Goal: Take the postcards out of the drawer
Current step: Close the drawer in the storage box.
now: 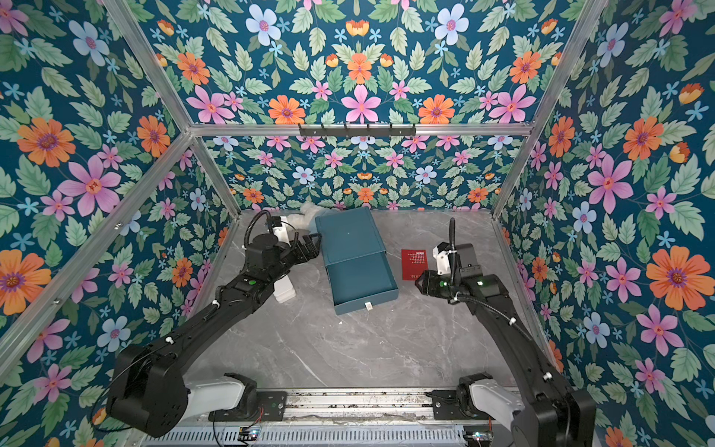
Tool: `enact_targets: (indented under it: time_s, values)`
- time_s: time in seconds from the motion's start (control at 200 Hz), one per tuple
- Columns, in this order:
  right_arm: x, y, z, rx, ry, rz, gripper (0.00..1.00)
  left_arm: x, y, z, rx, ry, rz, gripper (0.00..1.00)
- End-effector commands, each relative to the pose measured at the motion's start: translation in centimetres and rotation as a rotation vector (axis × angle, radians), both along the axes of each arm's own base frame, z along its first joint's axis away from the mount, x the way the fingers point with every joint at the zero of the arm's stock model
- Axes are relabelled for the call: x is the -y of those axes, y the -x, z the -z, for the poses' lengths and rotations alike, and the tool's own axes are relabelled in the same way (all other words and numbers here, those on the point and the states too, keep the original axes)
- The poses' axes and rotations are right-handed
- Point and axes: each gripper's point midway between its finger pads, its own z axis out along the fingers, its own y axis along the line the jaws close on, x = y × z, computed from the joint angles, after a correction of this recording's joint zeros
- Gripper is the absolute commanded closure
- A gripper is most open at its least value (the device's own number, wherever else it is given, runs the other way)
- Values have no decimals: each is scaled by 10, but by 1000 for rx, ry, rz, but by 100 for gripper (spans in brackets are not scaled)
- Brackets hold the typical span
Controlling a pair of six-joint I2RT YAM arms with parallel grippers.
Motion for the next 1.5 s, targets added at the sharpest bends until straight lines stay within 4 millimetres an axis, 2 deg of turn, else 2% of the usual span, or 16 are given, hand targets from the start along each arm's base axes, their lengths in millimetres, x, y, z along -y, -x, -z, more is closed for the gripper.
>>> enact_targets:
  time_s: [0.0,0.145,0.26,0.41,0.495,0.605,0.815,1.365,1.495]
  values:
    - [-21,31,-5,-55,-81,-58,48,0,-3,-1,3,-6,-4,0]
    - [-59,60,-12,-43,-134,-182,48,4,-5,-1,4,11,11,0]
    - [-93,70,-16,-20,-190,-267,48,4,-4,-1,4,18,7,0]
    - [-127,68,-18,37,-211,-312,48,1,-2,1,4,16,2,0]
    - [-141,61,-21,99,-219,-295,48,0,0,3,3,10,-1,0]
    - [-149,48,-24,154,-238,-242,48,-3,2,7,-1,5,-9,0]
    - [-151,24,-33,244,-286,-144,48,-6,5,13,-8,1,-12,1]
    - [-184,-26,-50,401,-323,-105,49,-12,10,20,-16,-16,-19,0]
    - [-194,-37,-49,418,-315,-107,49,-14,11,21,-16,-19,-21,0]
